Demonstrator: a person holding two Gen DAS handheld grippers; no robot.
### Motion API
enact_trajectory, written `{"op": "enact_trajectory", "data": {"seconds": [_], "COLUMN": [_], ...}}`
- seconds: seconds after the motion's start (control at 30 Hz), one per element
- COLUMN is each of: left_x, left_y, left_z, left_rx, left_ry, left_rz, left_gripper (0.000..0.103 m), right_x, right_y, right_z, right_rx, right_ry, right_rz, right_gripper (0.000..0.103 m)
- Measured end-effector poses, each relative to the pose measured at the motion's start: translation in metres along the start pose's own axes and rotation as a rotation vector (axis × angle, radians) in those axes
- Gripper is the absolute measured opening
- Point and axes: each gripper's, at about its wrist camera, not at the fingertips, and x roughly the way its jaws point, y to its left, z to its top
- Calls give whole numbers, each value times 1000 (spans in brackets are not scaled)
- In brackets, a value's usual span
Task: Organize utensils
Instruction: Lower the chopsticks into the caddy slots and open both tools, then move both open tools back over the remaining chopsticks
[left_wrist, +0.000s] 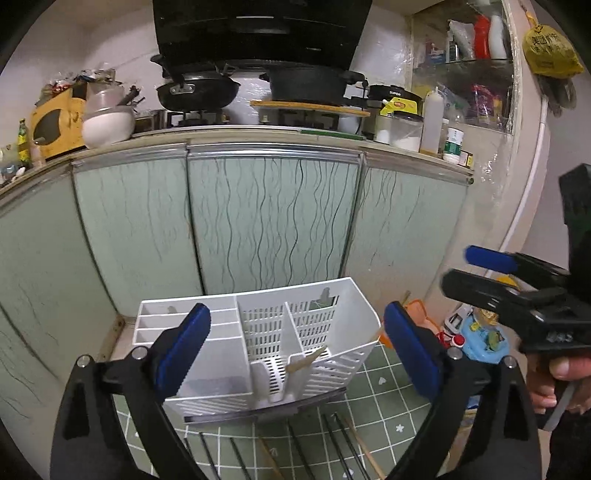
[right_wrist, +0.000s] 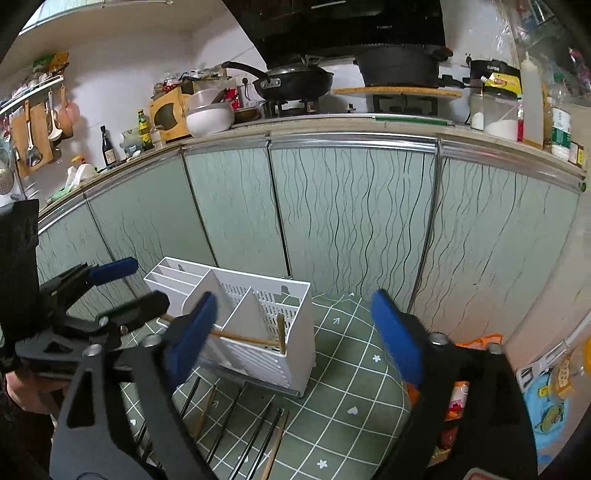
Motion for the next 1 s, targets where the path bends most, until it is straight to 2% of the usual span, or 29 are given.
{"op": "enact_trajectory", "data": {"seconds": [0.13, 0.63, 1.0], "left_x": [-19, -102, -137], "left_y": [2, 8, 15], "left_z": [-9, -48, -84], "left_rx": [-3, 13, 26], "left_ry": [-10, -39, -41], "left_rz": [32, 142, 185], "left_gripper": [99, 99, 99], "right_x": [-21, -84, -104], "right_y": [10, 35, 48], "right_z": [-11, -56, -96], "right_rx": [-33, -54, -70], "right_ry": [-21, -27, -11], "right_rz": [-24, -73, -82], "right_gripper": [95, 95, 95]}}
